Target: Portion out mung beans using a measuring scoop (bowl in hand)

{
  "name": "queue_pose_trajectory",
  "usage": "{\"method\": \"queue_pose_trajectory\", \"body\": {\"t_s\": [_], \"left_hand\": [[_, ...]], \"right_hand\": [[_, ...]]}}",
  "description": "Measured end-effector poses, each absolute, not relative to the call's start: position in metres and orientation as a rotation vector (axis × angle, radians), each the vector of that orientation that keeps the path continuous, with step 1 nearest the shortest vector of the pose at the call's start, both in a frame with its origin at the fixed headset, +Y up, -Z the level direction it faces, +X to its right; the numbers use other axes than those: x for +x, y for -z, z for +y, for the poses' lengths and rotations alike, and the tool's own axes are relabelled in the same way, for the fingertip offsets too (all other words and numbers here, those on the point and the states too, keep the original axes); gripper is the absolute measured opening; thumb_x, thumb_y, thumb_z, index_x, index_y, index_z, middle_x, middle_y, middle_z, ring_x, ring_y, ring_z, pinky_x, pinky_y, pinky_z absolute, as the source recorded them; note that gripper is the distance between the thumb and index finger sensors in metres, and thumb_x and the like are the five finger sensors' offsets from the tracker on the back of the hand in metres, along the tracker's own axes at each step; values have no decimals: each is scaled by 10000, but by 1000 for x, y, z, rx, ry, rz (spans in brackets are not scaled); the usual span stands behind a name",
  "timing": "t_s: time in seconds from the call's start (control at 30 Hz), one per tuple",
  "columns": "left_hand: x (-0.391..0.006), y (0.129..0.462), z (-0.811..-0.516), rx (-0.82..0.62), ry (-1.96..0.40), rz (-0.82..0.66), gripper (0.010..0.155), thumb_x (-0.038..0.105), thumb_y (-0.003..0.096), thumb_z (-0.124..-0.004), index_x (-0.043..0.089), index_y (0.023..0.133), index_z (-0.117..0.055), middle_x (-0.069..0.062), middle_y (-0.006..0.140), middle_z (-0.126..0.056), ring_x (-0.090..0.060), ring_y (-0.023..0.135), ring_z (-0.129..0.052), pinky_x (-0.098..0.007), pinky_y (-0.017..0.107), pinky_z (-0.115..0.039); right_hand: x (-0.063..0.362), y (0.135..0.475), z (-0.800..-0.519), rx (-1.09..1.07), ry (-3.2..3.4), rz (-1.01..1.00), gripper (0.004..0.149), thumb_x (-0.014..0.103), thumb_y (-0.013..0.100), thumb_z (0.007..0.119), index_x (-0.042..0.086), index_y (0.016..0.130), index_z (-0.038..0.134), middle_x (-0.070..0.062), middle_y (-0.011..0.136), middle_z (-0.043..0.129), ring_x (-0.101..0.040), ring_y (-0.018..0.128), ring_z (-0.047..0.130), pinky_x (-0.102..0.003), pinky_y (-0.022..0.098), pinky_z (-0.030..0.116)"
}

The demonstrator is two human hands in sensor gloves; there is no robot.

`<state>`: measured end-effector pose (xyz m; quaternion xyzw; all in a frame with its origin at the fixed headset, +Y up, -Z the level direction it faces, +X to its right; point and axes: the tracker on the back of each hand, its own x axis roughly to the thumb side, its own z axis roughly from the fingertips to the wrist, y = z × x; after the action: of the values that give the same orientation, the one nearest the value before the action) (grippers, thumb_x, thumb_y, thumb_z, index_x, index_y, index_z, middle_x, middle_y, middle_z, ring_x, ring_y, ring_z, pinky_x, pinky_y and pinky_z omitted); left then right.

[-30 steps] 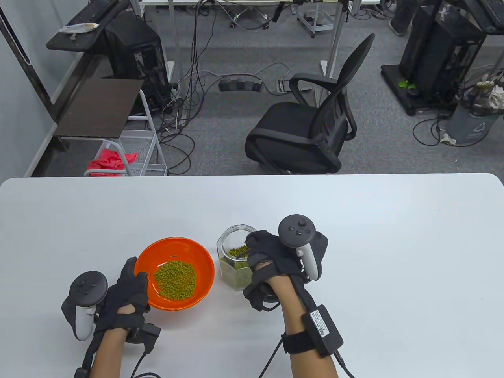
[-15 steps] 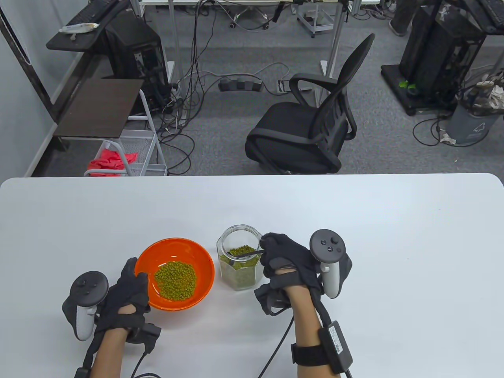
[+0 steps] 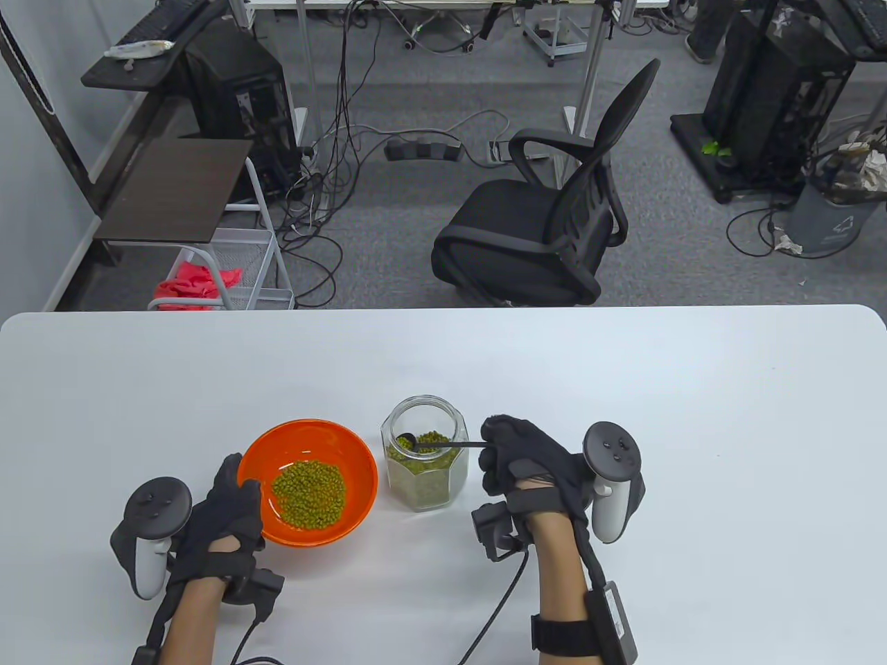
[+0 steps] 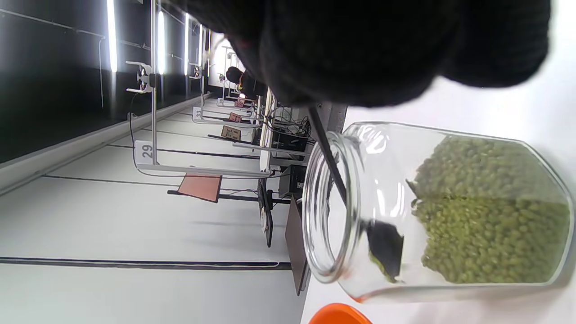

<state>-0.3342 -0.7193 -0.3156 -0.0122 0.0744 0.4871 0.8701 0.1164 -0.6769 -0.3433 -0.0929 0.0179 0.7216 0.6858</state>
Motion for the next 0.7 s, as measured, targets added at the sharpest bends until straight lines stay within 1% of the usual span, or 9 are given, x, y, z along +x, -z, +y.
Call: {"method": "queue_pose_trajectory", "body": {"t_s": [0.27,0.7], "left_hand": [[-333,316,-719,-26,-1016,154,644,387,559,-609,81,1092,-419,-129,969,-708,-238,441,-1131,-236,240,-959],[-332,316,-720,-29,-1019,153,644,387,559,-608,79,1092,-417,-132,968,-708,-239,442,-1131,-237,240,-959]], "right_hand": [[125,343,-680,-222,-1557,47,404,233,492,727,-2,812,804,-270,516,913,-206,200,970,-541,312,827],[138,336,-670,-207,-1507,1,404,236,493,727,2,814,804,-267,519,912,-205,202,968,-538,314,826]]}}
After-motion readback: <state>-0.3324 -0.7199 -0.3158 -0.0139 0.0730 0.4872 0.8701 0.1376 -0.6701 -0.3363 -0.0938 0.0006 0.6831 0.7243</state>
